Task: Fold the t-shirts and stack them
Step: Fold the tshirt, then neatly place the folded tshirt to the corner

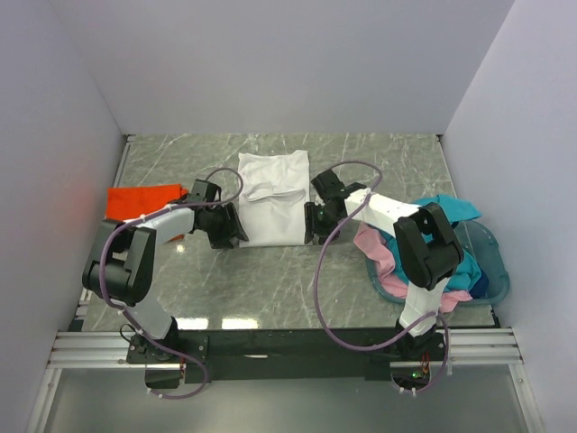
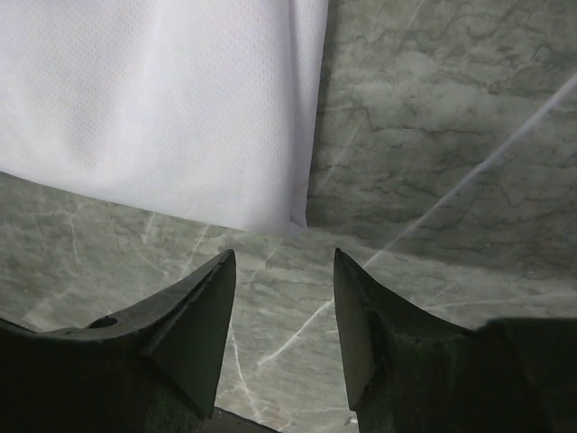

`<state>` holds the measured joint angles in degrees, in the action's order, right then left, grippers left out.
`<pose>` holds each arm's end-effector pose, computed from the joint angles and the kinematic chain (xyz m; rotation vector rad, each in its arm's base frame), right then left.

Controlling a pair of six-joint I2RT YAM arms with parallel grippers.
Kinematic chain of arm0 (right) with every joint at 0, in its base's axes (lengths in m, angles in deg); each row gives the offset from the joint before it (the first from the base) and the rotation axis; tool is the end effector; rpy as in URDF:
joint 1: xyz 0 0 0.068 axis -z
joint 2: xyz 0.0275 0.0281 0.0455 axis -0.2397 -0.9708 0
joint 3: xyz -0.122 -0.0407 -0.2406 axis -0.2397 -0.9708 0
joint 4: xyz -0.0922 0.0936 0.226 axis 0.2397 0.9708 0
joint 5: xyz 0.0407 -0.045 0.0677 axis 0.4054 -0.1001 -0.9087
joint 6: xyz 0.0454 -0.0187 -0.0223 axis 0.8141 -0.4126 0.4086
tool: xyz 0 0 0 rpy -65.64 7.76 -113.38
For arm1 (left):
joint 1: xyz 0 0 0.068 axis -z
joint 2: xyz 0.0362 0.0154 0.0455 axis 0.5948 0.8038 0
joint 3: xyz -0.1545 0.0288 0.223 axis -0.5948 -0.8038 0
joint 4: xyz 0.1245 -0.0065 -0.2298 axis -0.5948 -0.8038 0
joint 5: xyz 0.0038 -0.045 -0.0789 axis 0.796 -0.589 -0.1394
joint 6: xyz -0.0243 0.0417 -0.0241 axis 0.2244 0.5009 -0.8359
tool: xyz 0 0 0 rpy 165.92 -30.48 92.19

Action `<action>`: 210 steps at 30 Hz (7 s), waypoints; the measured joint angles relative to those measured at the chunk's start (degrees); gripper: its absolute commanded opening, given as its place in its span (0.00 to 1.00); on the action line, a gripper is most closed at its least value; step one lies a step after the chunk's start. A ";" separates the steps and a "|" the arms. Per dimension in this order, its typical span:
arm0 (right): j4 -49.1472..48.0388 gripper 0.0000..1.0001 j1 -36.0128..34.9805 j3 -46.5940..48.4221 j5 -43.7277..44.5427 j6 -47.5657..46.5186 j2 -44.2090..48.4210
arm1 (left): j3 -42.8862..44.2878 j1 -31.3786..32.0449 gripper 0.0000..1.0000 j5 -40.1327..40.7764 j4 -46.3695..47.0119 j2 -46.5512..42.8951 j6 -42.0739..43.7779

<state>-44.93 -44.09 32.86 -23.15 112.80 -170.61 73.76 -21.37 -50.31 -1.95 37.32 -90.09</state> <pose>0.3104 0.1888 0.1756 -0.1617 2.8495 0.5081 0.2973 -0.0916 0.1569 -0.4331 2.7520 -0.6825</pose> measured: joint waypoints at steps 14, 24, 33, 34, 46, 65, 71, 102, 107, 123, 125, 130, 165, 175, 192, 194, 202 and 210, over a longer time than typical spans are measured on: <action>-2.36 0.46 -0.48 -0.50 -0.98 0.17 -1.55 | -0.79 2.12 0.50 1.29 0.83 0.07 -1.51; -3.65 0.24 -0.68 -0.59 -1.86 0.44 -3.23 | -1.95 2.38 0.22 0.98 4.13 1.25 -2.56; -3.08 0.00 -0.74 0.70 -1.70 0.17 -4.17 | -1.90 2.84 0.00 1.75 6.12 1.44 -3.52; -2.89 0.00 -0.76 0.74 -1.44 0.17 -4.02 | -1.90 2.99 0.01 2.89 6.03 1.05 -3.52; 0.63 0.00 -1.84 0.26 1.38 1.86 11.74 | -2.60 3.32 0.00 8.98 1.62 -18.86 -4.44; 4.00 0.00 -11.65 -13.73 2.25 8.20 16.87 | -15.87 4.55 0.00 4.74 -9.33 -29.64 -8.50; 4.92 0.00 -11.65 -16.87 2.10 10.05 22.10 | -16.61 4.74 0.00 3.50 -12.46 -33.09 -10.51; 17.59 0.00 -11.26 0.76 13.88 12.04 24.59 | 1.51 4.59 0.00 3.39 -17.25 -27.74 -12.92; 16.72 0.00 -9.01 5.31 16.28 9.25 20.37 | 5.09 2.64 0.00 3.65 -13.27 -22.97 -12.28; 13.90 0.00 -3.28 21.33 19.87 -0.22 -1.92 | 12.46 -1.33 0.00 1.46 -3.85 -1.16 -7.85; 13.84 0.00 -2.49 22.60 19.78 -0.96 -3.91 | 13.33 -1.33 0.00 1.22 -2.82 0.94 -7.50; 13.92 0.00 -1.33 26.34 19.54 -2.69 -8.81 | 15.65 -1.36 0.00 1.33 -2.12 5.05 -6.95; 15.89 0.62 -0.39 37.77 16.28 -7.58 -14.29 | 13.09 -2.05 0.79 7.78 3.56 -1.11 -4.98; 11.91 0.61 -7.69 24.33 7.50 -5.84 -4.57 | 0.26 -2.05 0.82 1.38 9.33 -5.03 -3.21; 9.38 0.61 -10.67 26.36 3.28 -4.26 -17.97 | -5.31 -2.58 0.85 -5.25 15.28 -4.85 -2.36; 9.29 0.61 -10.67 26.36 3.23 -4.26 -18.03 | -5.66 -2.60 0.85 -5.53 16.61 -3.85 -2.38; 9.27 0.61 -10.67 26.36 3.19 -4.11 -18.03 | -7.74 -2.73 0.83 -6.25 22.58 -1.36 -2.95; 9.27 0.61 -10.67 26.36 3.06 -4.11 -18.03 | -9.49 -2.73 0.78 -4.13 28.83 -0.59 -5.03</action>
<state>-35.66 -54.75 59.22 -20.09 108.69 -188.64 64.27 -24.10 -54.44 26.88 36.73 -95.12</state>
